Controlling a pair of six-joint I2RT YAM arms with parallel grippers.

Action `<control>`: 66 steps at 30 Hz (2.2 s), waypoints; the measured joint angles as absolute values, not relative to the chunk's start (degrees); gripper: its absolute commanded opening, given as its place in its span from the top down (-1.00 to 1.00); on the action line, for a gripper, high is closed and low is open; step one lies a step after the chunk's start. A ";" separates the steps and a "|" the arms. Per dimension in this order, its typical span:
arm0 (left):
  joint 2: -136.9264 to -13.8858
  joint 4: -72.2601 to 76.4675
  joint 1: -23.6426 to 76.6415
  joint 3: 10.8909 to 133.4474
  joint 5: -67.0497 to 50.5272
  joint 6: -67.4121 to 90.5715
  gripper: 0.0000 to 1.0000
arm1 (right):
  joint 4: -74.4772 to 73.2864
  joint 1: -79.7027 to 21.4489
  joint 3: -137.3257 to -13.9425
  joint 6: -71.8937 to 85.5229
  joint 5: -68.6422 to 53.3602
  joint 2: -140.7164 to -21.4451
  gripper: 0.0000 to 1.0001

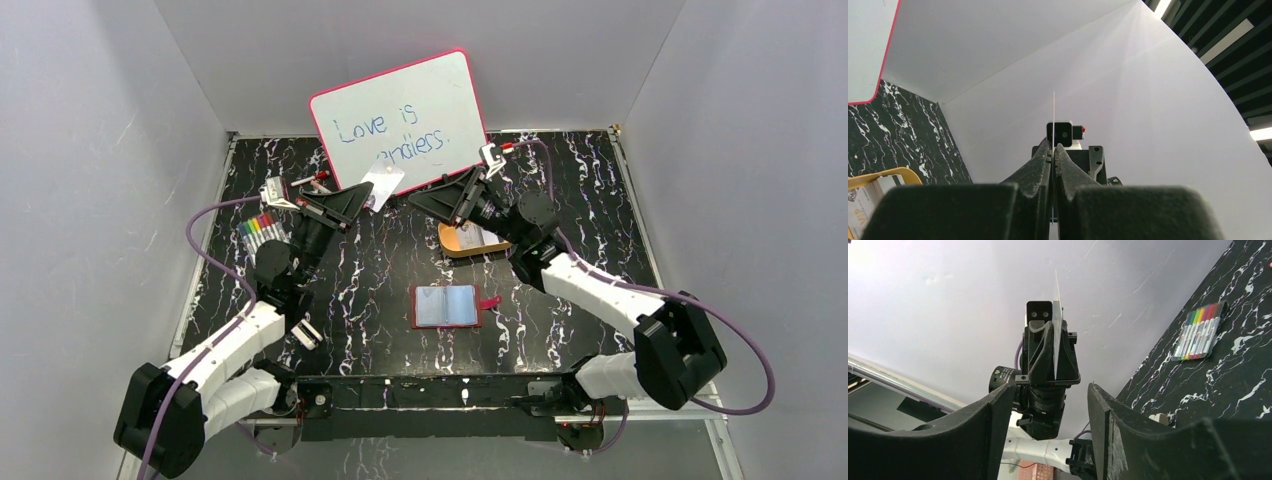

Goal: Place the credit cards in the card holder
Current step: Pick up the credit card from the storage box, then insert the credit card into the card holder.

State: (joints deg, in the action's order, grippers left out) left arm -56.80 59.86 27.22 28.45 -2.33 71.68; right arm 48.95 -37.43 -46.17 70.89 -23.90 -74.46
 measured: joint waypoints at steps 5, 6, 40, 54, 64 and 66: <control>-57.41 60.18 27.64 28.45 -2.26 71.90 1.00 | 50.19 -38.74 -48.56 72.77 -24.64 -78.11 -0.12; -57.67 60.23 27.81 28.45 -2.26 71.99 1.00 | 50.28 -38.98 -49.36 72.97 -24.82 -78.81 -0.09; -43.97 31.14 28.99 31.29 2.42 55.99 -0.87 | 6.90 -34.61 -62.57 40.82 -23.07 -68.29 1.00; -53.82 3.31 28.99 31.44 -10.48 46.63 -0.68 | -23.00 -27.59 -49.91 18.74 -28.49 -68.27 1.00; -66.59 7.35 29.32 29.34 -23.79 47.16 -0.27 | -18.15 -27.53 -44.71 20.23 -36.47 -75.66 1.00; -68.95 9.56 29.54 28.77 -25.78 48.01 -0.17 | -16.97 -27.44 -44.03 21.12 -37.30 -78.19 1.00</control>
State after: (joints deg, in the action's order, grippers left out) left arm -68.95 9.56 29.54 28.77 -25.78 48.01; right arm -16.97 -27.44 -44.03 21.12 -37.30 -78.19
